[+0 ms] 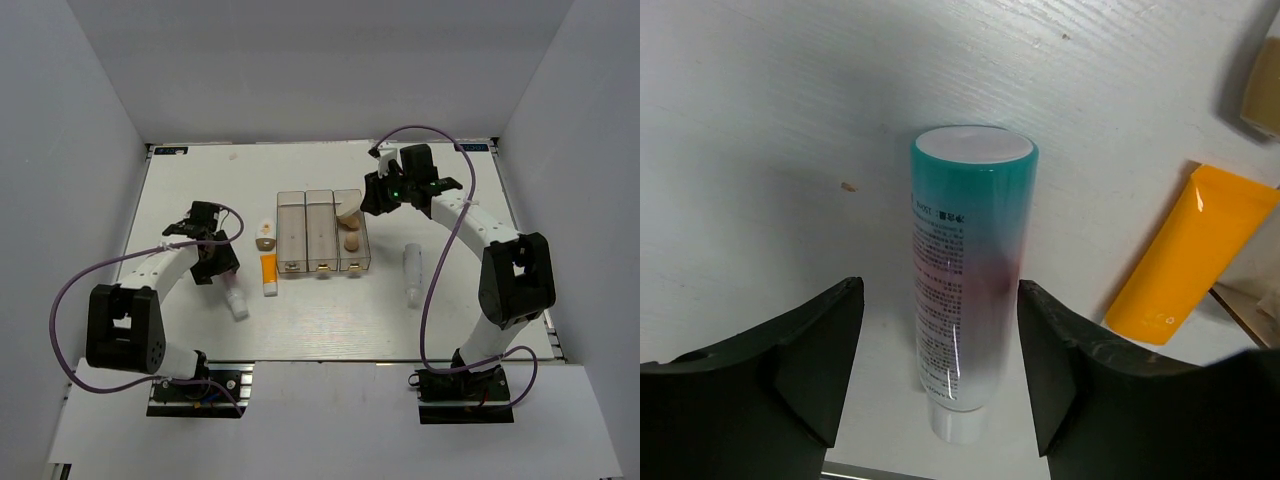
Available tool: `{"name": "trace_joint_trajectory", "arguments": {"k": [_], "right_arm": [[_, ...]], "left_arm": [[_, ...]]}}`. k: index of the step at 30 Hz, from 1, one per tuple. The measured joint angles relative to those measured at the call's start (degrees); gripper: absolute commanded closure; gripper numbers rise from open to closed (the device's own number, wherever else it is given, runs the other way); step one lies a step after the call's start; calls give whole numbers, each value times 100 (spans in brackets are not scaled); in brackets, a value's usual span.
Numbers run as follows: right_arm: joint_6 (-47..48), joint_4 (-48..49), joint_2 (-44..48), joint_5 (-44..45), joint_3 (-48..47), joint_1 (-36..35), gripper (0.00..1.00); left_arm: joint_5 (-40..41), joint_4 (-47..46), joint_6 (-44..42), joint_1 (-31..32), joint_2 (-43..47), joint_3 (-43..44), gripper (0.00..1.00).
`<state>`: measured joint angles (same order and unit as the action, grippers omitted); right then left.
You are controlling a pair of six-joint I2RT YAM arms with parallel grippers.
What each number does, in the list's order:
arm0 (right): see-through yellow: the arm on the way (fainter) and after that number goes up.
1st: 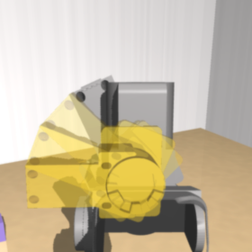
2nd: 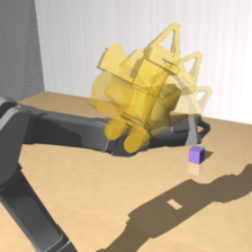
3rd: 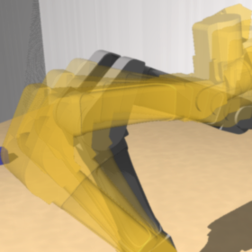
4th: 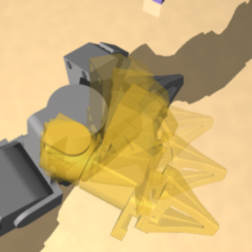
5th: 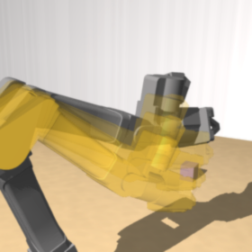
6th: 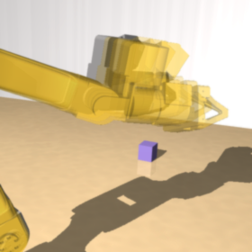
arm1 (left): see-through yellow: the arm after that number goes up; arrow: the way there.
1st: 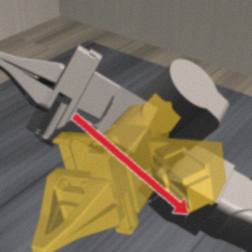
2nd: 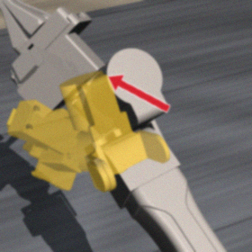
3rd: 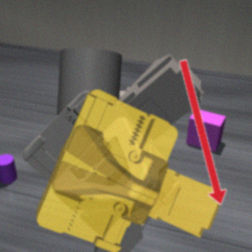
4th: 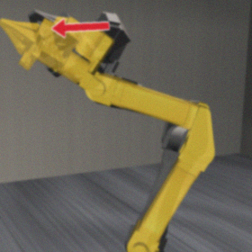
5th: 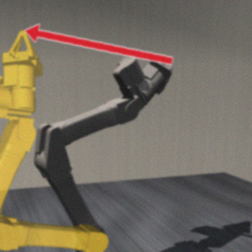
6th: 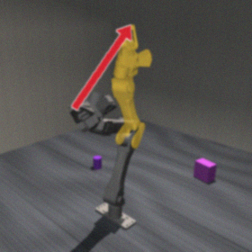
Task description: Organize the makeup
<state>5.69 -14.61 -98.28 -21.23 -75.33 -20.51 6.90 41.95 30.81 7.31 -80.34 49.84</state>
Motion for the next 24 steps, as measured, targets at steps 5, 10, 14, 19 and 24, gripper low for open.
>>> {"name": "trace_joint_trajectory", "arguments": {"k": [5,10,14,19,24], "right_arm": [[-46,26,2,-42,13,17,53],[-85,26,7,-68,13,28,52],[-87,26,31,-103,13,33,52],[-85,26,81,-107,26,46,52],[-85,61,177,-111,118,98,52]], "left_arm": [[-70,-118,-59,2,-271,-7,35],[-166,-308,-105,2,-455,-39,55],[-199,-369,-107,2,-452,-50,80],[-376,-409,-190,2,-361,-72,100],[-966,-409,-367,4,221,-46,100]]}}
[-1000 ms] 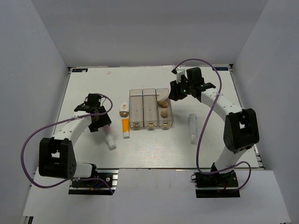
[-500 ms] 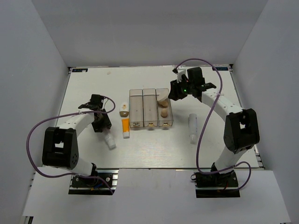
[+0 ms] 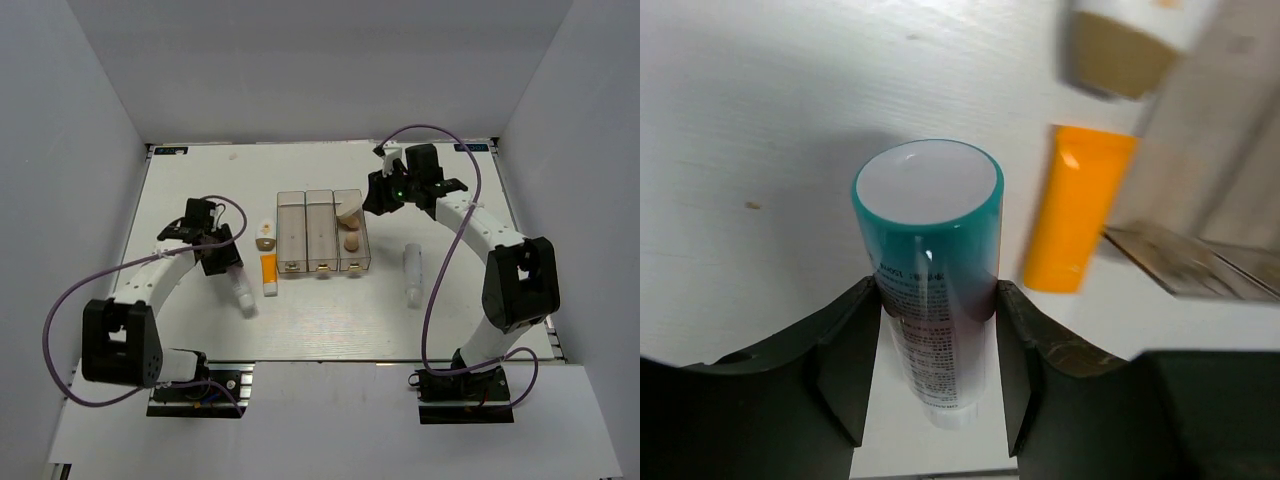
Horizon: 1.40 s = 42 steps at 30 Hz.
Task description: Organize the makeup
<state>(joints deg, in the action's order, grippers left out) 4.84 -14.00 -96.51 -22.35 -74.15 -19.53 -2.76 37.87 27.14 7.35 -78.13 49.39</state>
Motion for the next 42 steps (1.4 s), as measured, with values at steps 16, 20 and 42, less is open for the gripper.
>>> {"name": "trace_joint_trajectory", "arguments": {"k": [16,20,42], "right_arm": [[-2,61,15,-20,31,79,52],[-2,87,81,-17,168,83,52],[28,-87,433,365,551,479,40]], "left_arm": [[-1928,-623,-90,22,361,1163,100],[-2297,-1123,109,72,-262,1567,100],[-1982,-1373,92,876,-2417,2614,67]]}}
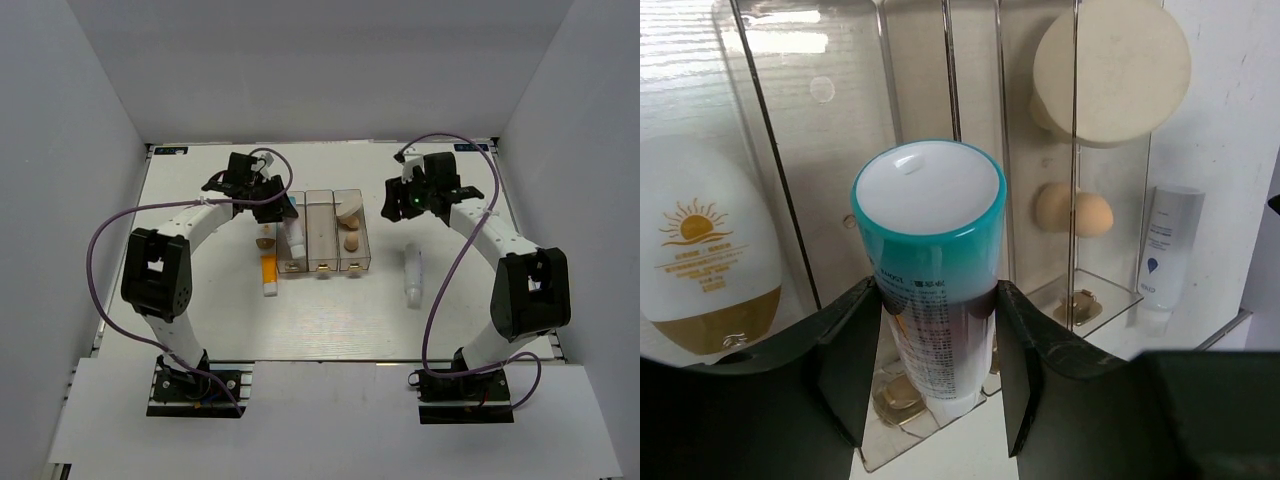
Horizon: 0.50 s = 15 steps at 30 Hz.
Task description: Organize the makeup
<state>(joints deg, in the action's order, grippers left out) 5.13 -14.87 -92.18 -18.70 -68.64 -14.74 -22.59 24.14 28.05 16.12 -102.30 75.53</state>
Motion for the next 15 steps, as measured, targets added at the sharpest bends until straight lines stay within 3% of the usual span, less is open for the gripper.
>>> {"name": "trace_joint_trajectory", "arguments": {"k": [11,15], "right_arm": [[192,-1056,4,852,192,223,36],[280,-1320,4,953,192,238,30]], "left_arm": [[160,22,-17,136,-46,33,40],[173,17,-20,162,-46,52,30]]}}
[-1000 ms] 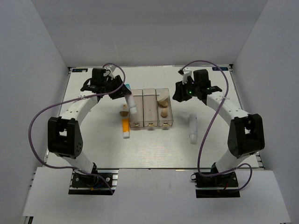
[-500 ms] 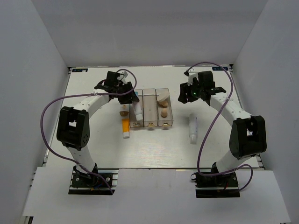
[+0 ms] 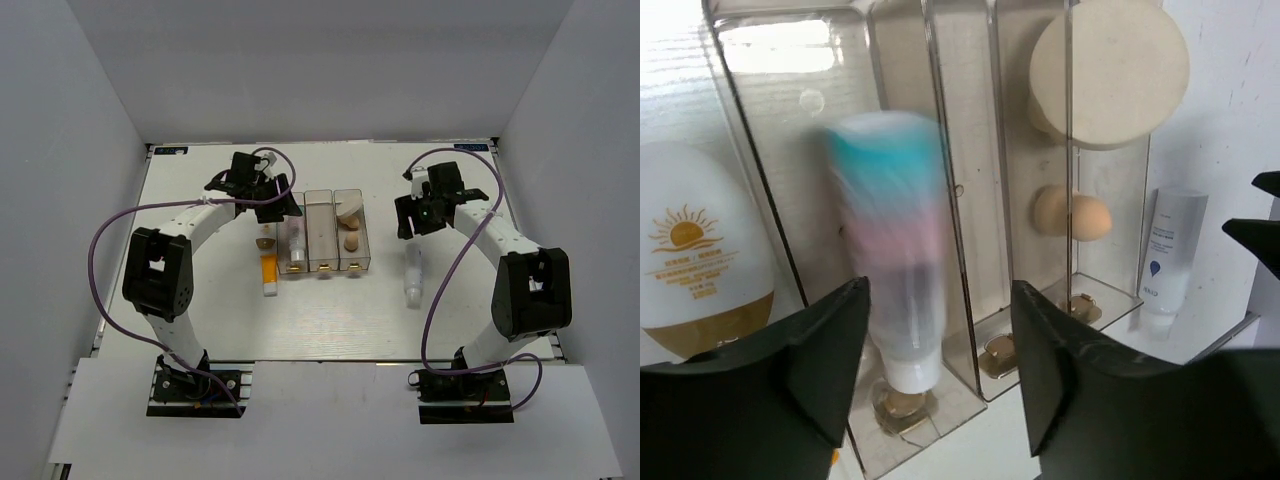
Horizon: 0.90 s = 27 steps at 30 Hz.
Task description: Organize the makeup
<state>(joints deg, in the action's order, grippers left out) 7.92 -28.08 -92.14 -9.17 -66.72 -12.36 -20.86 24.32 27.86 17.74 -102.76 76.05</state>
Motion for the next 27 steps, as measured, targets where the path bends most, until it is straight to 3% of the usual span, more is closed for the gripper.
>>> {"name": "trace_joint_trajectory", "arguments": {"k": [17,22,27], "right_arm": [[177,-938,4,66,68,59,29],[146,-1025,7,46,380,61,30],[72,-1106,-90,42,509,63,35]], "left_arm": [[144,28,4,17,192,184,26],[369,35,11,9,973,-96,26],[551,-164,131,-35,2214,-1143,26]]}}
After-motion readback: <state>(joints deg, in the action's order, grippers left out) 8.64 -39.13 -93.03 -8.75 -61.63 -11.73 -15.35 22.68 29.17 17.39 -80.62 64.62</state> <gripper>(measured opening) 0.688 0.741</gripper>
